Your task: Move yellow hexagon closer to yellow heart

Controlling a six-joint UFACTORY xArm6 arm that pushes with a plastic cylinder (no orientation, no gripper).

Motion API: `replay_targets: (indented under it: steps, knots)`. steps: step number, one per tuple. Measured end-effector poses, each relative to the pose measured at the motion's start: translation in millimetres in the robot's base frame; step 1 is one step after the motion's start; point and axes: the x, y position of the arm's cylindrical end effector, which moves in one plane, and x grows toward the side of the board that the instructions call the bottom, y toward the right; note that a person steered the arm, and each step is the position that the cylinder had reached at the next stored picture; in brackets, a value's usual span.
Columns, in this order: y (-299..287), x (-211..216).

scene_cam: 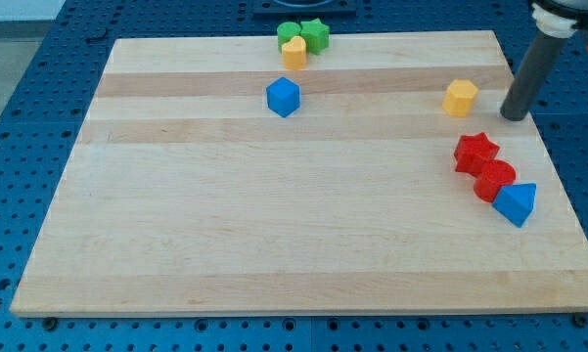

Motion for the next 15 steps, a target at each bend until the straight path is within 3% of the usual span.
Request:
replay_targets:
  steps: [2, 5, 8, 11, 13, 15]
  knots:
    - [-100.5, -29.8]
    - [-74.3, -42.4]
    - [-182.4, -76.0]
    - [-113.6, -82.4]
    - [-122.2, -114.6]
    - [-154.9, -121.0]
